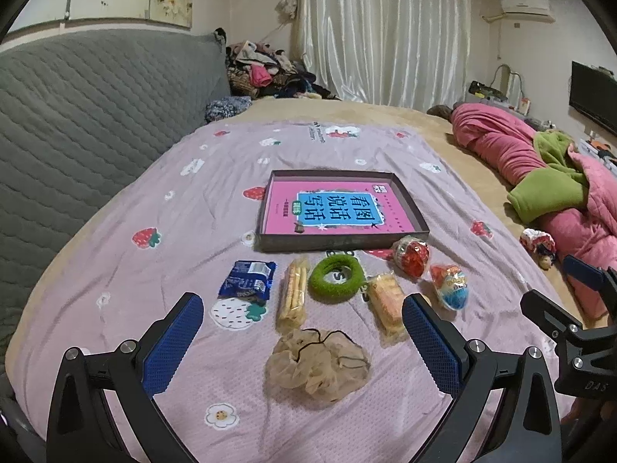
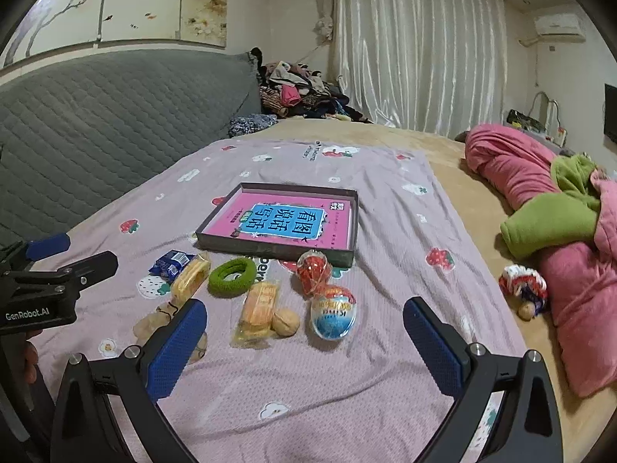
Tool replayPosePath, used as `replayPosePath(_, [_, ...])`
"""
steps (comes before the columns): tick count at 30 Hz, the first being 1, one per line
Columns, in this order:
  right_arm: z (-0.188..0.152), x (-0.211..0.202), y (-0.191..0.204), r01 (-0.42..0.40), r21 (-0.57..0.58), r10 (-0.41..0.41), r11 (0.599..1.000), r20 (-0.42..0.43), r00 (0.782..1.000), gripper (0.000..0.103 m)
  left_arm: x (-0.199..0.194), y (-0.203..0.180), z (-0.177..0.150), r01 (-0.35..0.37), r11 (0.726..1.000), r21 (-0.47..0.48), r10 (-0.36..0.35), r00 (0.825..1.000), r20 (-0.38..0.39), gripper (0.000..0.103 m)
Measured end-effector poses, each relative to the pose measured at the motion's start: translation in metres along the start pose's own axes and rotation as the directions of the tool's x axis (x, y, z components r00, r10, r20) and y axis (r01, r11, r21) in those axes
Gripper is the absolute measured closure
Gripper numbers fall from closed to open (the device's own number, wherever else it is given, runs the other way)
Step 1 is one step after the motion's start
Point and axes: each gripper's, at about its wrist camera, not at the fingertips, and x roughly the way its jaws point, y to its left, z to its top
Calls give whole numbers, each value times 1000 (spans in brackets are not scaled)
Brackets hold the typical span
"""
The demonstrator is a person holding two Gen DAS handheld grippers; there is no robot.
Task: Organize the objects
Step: 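Move both grippers toward the beige scrunchie and the Kinder Joy egg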
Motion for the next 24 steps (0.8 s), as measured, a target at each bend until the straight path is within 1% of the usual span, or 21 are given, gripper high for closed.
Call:
replayPosePath(3, [9, 4, -1, -1, -27, 1, 1000, 0, 1000, 0, 8, -2, 5, 15, 1000, -5, -15, 1000, -23, 0])
replayPosePath(9, [25, 22, -6, 12, -71, -14, 997, -18, 1000, 0, 21, -2, 15, 1, 999, -35, -2, 1000, -27, 0])
replayPosePath(11, [26, 32, -8, 28, -81, -30, 996, -30, 999, 0, 30, -2, 13, -16, 1000, -27, 15, 999, -53, 0])
replayPosePath(15, [19, 56, -14, 37, -72, -43, 997, -78, 996, 0, 51, -5, 0, -47, 999, -5, 47, 993, -108, 0])
replayPosePath(19, [7, 76, -21, 43, -56, -50, 997, -121, 991, 0, 71, -6, -20, -27, 1000, -7, 26, 987, -158, 0])
replayPosePath(22, [1, 88, -28, 20, -24, -23, 1000, -147, 989, 1, 76, -3, -35, -50, 999, -12, 48, 985, -164, 0])
replayPosePath(24, [-2, 94, -32, -2, -4, 1, 1000, -156, 988, 1, 79, 0, -42, -45, 999, -27, 40, 985, -168, 0])
